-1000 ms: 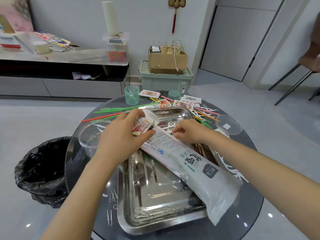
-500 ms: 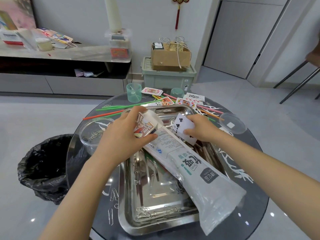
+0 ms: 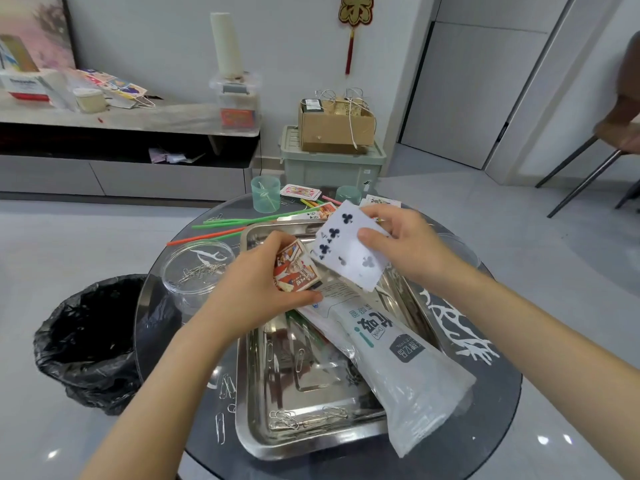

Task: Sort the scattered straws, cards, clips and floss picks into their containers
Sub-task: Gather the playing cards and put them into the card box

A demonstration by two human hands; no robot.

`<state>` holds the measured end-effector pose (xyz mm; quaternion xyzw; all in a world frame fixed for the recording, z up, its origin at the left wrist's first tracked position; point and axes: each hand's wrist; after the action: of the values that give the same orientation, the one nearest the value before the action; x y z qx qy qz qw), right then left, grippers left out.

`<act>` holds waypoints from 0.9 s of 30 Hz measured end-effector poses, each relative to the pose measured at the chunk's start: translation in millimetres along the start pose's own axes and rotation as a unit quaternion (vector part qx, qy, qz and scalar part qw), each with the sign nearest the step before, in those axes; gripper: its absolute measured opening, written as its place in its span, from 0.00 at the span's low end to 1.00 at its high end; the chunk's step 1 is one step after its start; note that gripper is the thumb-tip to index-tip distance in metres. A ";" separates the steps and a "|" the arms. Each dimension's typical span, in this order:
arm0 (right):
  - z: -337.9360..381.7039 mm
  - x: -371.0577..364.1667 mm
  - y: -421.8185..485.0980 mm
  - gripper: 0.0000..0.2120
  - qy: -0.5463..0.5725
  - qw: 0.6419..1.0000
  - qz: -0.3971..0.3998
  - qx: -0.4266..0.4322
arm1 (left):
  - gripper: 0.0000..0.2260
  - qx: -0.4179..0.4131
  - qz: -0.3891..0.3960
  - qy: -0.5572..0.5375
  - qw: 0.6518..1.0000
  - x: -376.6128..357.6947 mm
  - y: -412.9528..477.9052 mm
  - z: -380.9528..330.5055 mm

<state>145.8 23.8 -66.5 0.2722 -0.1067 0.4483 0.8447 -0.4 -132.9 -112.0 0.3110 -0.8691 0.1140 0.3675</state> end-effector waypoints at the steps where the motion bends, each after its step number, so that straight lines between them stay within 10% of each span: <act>1: 0.6 -3.1 -1.2 0.14 0.005 1.000 0.016 0.004 | 0.31 -0.005 -0.003 0.003 1.000 -0.5 -0.4 0.0; 27: 35.0 8.7 23.9 0.11 -0.150 0.971 0.188 0.009 | 0.36 -0.067 0.001 -0.003 0.998 3.0 -5.7 -9.4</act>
<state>133.5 21.1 -25.1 0.3191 -0.2777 0.5541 0.7170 6.9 -134.8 -103.5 0.2855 -0.8761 0.0546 0.3845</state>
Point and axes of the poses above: each hand's wrist, its own y-axis towards the middle knuckle, its own x-axis out of the back of the hand, z = x × y, and after that the axes turned 15 degrees about x, right-handed
